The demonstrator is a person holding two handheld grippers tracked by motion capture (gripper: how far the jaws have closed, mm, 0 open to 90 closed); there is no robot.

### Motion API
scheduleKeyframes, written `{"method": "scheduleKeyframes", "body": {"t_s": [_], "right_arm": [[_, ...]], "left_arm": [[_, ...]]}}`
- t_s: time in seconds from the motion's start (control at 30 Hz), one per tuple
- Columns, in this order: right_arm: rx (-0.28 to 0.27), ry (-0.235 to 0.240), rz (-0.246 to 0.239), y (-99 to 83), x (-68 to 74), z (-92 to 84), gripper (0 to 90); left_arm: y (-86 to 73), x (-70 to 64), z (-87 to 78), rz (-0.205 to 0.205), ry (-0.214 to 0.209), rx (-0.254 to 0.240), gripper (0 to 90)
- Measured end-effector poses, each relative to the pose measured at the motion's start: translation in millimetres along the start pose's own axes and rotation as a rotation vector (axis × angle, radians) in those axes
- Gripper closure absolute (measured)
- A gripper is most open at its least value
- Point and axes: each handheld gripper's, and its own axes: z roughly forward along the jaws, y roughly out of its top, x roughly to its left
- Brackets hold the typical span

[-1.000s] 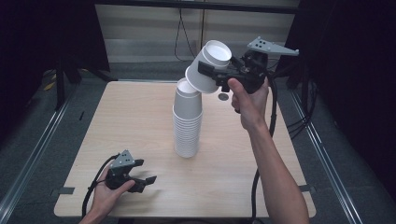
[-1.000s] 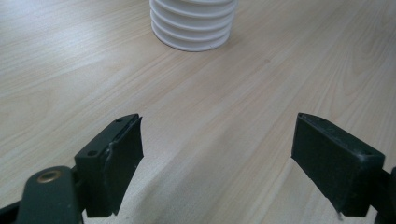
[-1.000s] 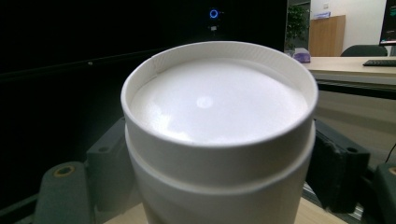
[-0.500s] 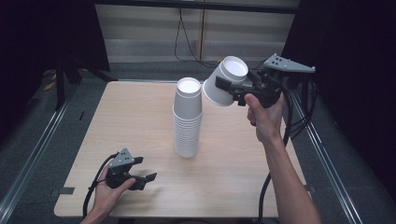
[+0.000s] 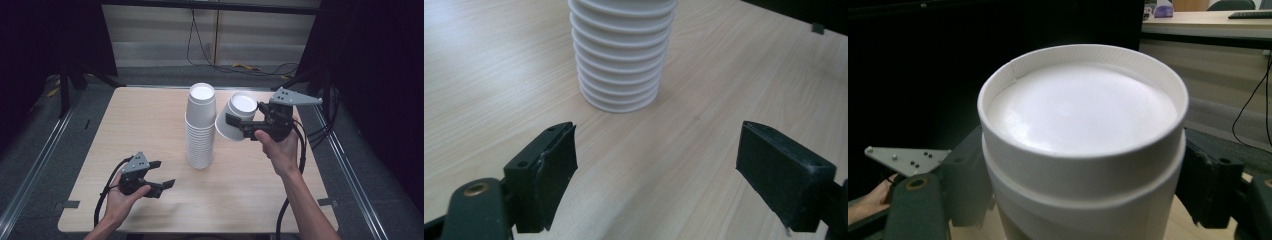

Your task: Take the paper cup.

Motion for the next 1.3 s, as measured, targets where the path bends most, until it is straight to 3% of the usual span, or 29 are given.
{"method": "scheduleKeyframes", "body": {"t_s": [0.17, 0.47, 0.5, 0.73, 0.97, 1.13, 1.3], "right_arm": [[0.031, 0.008, 0.017, -19.3, -0.1, 0.9, 21.5], [0.096, 0.031, 0.036, -50.1, -3.1, 11.2, 21.4], [0.102, 0.034, 0.038, -53.1, -2.9, 12.5, 21.4], [0.141, 0.040, 0.053, -72.4, -3.8, 17.3, 21.4], [0.170, 0.067, 0.056, -90.3, -5.2, 18.4, 21.4], [0.159, 0.094, 0.071, -99.8, -5.2, 19.9, 21.3], [0.172, 0.116, 0.058, -108.4, -2.9, 23.5, 21.3]], "left_arm": [[7.1, -0.8, 0.6, 0.023, 0.028, -0.012, 16.3], [16.5, -0.7, 5.9, 0.029, 0.014, -0.036, 16.3], [17.5, -0.4, 6.4, 0.045, 0.019, -0.030, 16.3], [28.1, -4.2, 11.9, 0.068, -0.005, -0.034, 16.3], [35.8, -7.1, 17.6, 0.056, -0.028, -0.069, 16.3], [39.0, -13.0, 22.9, 0.085, -0.045, -0.056, 16.3], [43.3, -19.7, 26.0, 0.097, -0.068, -0.074, 16.2]]}}
